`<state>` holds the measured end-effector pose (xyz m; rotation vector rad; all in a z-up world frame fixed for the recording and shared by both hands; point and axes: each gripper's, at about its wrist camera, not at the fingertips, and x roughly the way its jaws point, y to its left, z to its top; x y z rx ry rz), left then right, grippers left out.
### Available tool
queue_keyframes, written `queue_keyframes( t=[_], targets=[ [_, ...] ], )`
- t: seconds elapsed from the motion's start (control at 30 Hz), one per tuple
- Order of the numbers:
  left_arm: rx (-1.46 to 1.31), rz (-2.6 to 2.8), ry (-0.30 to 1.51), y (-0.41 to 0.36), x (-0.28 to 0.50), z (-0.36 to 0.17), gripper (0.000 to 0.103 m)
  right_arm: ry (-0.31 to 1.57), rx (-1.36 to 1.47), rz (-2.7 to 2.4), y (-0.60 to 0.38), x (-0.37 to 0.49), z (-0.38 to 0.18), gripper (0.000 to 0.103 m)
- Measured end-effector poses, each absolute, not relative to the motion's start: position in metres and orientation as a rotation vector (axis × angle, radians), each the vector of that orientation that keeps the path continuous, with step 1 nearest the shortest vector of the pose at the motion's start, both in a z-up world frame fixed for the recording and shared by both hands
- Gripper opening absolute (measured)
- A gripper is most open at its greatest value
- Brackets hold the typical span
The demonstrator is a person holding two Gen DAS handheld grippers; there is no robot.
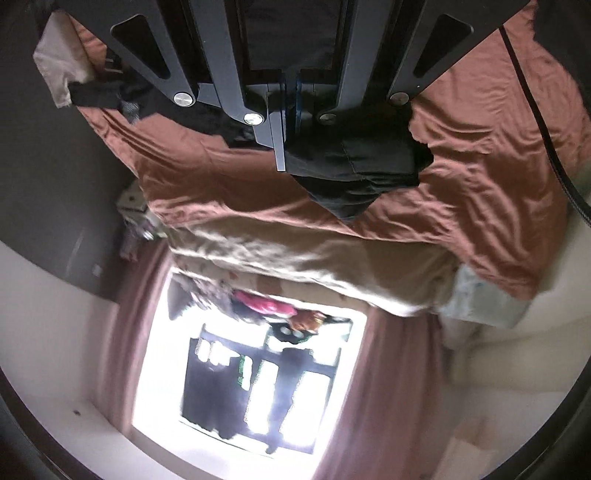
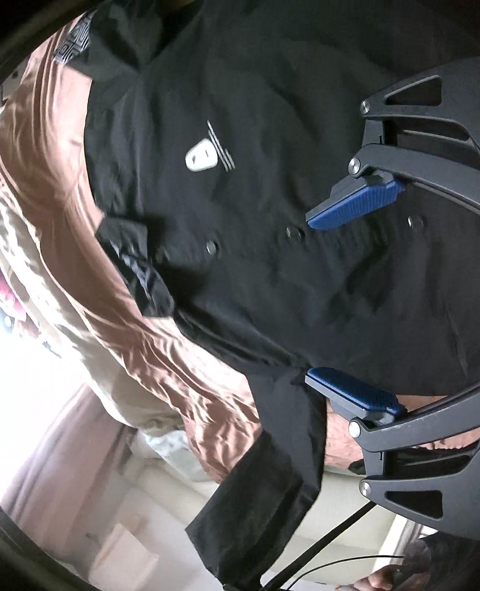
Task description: Fold large clothes
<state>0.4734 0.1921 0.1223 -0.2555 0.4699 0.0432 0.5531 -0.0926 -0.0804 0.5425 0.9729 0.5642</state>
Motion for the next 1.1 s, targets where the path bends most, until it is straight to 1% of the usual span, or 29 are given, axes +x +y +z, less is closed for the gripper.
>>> queue_keyframes(
  t=[0.3, 0.5, 0.53, 0.57, 0.6, 0.63, 0.67, 0.7, 0.73, 0.9, 1.1],
  targets=[
    [-0.229, -0.125, 0.534, 0.107, 0.528, 0.098, 0.002, 0.966, 0.68, 0.468, -0.152, 0.557, -0.076, 0.076],
    [-0.235, -0.28, 0.62, 0.049, 0.561, 0.057, 0.003, 0.943, 0.767, 0.387, -0.192, 0.561, -0.076, 0.076],
    [-0.229, -0.312, 0.648, 0.041, 0.565, 0.047, 0.008, 0.94, 0.777, 0.369, -0.195, 0.562, -0.077, 0.076],
    [-0.23, -0.339, 0.678, 0.035, 0.57, 0.037, 0.011, 0.933, 0.793, 0.353, -0.201, 0.561, -0.077, 0.076],
    [-0.242, -0.365, 0.712, 0.031, 0.573, 0.026, 0.022, 0.927, 0.806, 0.345, -0.203, 0.561, -0.079, 0.076],
    [-0.258, -0.383, 0.746, 0.029, 0.577, 0.014, 0.045, 0.925, 0.817, 0.335, -0.207, 0.561, -0.08, 0.076],
    [-0.271, -0.39, 0.777, 0.029, 0.579, 0.003, 0.057, 0.923, 0.823, 0.326, -0.21, 0.56, -0.08, 0.076],
    [-0.283, -0.393, 0.795, 0.031, 0.578, -0.006, 0.077, 0.918, 0.826, 0.317, -0.212, 0.56, -0.08, 0.076],
    [-0.29, -0.391, 0.801, 0.033, 0.577, -0.01, 0.085, 0.916, 0.826, 0.31, -0.213, 0.559, -0.079, 0.076],
    [-0.331, -0.303, 0.789, 0.069, 0.554, -0.014, 0.086, 0.915, 0.764, 0.336, -0.195, 0.558, -0.074, 0.076],
    [-0.334, -0.085, 0.793, 0.14, 0.519, -0.028, 0.086, 0.911, 0.59, 0.308, -0.163, 0.573, -0.072, 0.076]
  ],
)
